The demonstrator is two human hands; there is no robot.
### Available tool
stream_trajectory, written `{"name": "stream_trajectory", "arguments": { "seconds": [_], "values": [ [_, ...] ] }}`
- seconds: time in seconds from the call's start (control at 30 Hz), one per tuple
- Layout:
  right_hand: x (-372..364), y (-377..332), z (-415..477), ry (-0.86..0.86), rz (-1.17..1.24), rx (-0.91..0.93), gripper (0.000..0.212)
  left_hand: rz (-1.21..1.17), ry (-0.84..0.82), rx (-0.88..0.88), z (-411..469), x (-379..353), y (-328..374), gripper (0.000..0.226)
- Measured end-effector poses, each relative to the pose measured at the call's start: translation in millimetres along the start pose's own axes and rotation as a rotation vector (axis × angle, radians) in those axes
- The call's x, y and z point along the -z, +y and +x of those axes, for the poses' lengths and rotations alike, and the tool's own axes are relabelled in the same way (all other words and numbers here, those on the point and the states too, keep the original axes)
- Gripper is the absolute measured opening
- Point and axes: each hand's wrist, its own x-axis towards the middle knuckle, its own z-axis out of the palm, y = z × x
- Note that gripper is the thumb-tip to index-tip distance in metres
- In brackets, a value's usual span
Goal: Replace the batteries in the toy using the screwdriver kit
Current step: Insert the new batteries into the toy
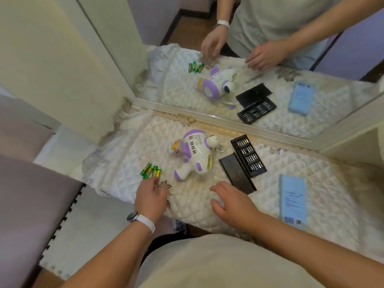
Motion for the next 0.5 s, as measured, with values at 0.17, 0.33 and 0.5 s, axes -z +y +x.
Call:
{"name": "stream_trajectory", "arguments": {
  "seconds": [0.17, 0.33, 0.5],
  "values": [
    [-32.6, -51.3, 43.8, -0.069, -0.068, 0.021, 0.046, 0.080, -0.060, -0.024, 58.4, 30.8, -37.2, 0.039],
    [-57.4, -91.5, 80.5, -0.091, -0.145, 0.030, 0.041, 0.195, -0.285, -0.131, 101.5, 42.4, -56.4, 0.047],
    [-73.5, -111.7, 109.7, -0.144, -0.168, -0.007, 0.040, 0.396, -0.462, -0.280, 127.9, 44.5, -51.0, 0.031]
  ]
}}
